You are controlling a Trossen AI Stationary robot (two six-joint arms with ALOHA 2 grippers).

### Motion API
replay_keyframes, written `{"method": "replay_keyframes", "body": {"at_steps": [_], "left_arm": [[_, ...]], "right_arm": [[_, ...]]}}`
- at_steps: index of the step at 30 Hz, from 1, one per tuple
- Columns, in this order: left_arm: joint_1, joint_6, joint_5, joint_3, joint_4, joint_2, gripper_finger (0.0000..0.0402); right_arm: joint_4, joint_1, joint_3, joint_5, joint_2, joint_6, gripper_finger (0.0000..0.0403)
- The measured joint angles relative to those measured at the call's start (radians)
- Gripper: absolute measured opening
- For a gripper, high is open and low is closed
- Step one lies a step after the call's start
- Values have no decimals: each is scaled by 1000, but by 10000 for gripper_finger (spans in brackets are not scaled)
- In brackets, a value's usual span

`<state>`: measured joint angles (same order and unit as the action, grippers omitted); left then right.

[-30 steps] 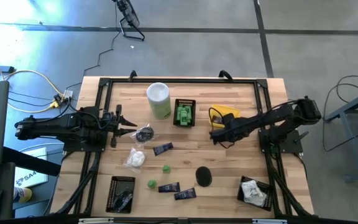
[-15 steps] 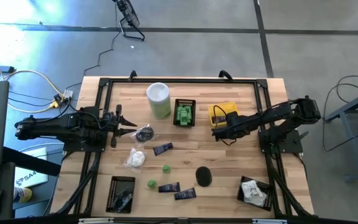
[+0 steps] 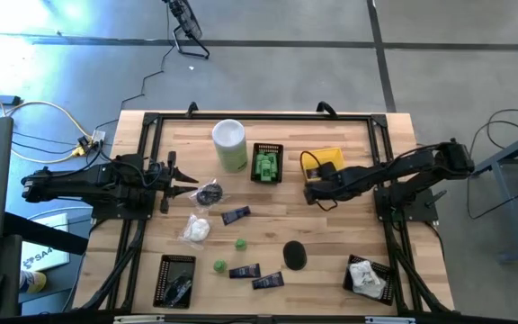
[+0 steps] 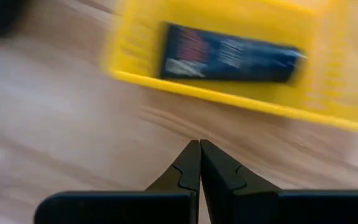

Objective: Pick & Place Travel size toiletries
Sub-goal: Move the yellow bin to the top right of the table

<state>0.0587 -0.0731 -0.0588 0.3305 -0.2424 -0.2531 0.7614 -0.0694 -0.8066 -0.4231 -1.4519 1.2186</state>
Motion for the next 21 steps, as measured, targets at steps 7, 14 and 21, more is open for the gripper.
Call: {"method": "replay_keyframes", "body": {"at_steps": [7,14,21], "left_arm": [[0,0,0,0,1,0,84],[0,0,0,0,1,0,84],[0,0,0,0,1,0,84]], "right_arm": [[-127,36,0,-16,-37,-83,2],[-158,76,0,-24,-43,-107,2],[-194,103,0,-16,-43,-150,2]]}}
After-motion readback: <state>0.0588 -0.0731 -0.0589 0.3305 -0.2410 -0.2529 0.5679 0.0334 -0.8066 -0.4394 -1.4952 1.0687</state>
